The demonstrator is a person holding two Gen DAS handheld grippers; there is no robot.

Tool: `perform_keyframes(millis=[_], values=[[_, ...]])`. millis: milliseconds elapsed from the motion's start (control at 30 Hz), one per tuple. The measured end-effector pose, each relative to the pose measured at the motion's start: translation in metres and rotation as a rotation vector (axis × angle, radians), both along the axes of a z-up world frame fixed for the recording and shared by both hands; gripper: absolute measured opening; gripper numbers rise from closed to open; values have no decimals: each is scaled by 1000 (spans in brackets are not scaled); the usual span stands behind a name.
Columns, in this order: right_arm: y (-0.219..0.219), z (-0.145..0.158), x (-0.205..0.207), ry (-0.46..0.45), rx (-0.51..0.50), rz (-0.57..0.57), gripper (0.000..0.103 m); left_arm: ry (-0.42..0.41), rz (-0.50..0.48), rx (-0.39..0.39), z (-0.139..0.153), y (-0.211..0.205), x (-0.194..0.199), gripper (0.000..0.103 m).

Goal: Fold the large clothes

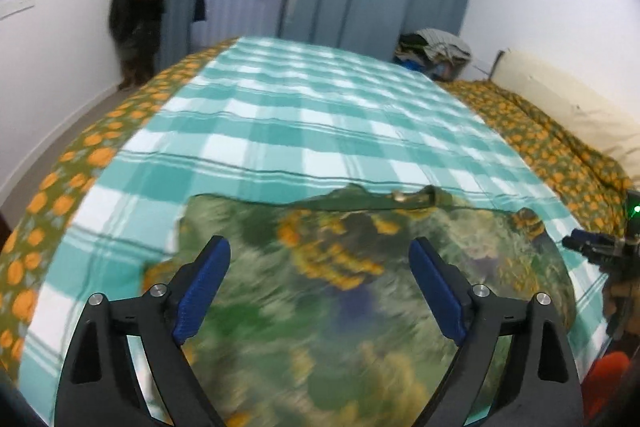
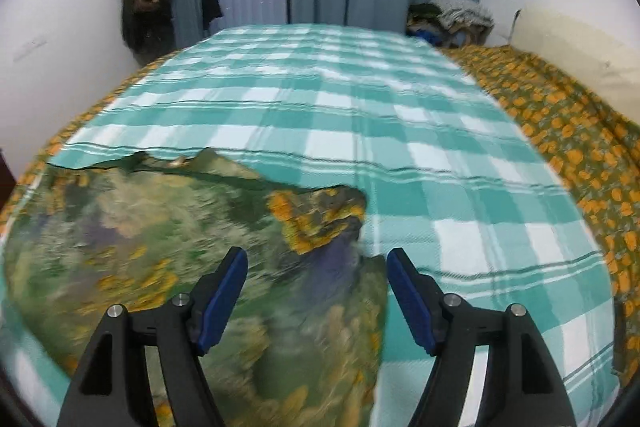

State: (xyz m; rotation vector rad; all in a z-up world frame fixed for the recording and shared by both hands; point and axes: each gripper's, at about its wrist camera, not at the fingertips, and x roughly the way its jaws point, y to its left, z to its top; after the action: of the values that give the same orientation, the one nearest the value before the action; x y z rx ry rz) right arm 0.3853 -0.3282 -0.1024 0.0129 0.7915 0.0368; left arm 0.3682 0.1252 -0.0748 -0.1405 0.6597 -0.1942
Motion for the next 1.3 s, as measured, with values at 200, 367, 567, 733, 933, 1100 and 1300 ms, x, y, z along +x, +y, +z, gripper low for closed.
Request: perform_keyframes(millis=[200, 367, 567, 733, 933, 1100, 1300], values=[[10, -30, 0, 58, 88, 23, 74, 126, 104, 30, -54, 6, 40, 89], [-7, -88, 7, 107, 169, -26, 74, 189, 121, 22, -115, 43, 37, 80], [-10, -109, 6, 41, 206, -48, 74, 123, 122, 25, -119, 39, 30, 80], [-12, -112, 7, 33, 233, -43, 74, 121, 115, 20, -114, 41, 29, 81], [-15, -103, -1, 19, 233, -50, 74, 171, 74, 81, -75, 26, 6, 82], [-9, -79, -43, -56, 152, -73, 75, 123, -129, 74, -23, -26, -29, 97], [-8, -71, -51, -68, 217, -55, 78, 210, -258, 32, -26, -104, 13, 99]])
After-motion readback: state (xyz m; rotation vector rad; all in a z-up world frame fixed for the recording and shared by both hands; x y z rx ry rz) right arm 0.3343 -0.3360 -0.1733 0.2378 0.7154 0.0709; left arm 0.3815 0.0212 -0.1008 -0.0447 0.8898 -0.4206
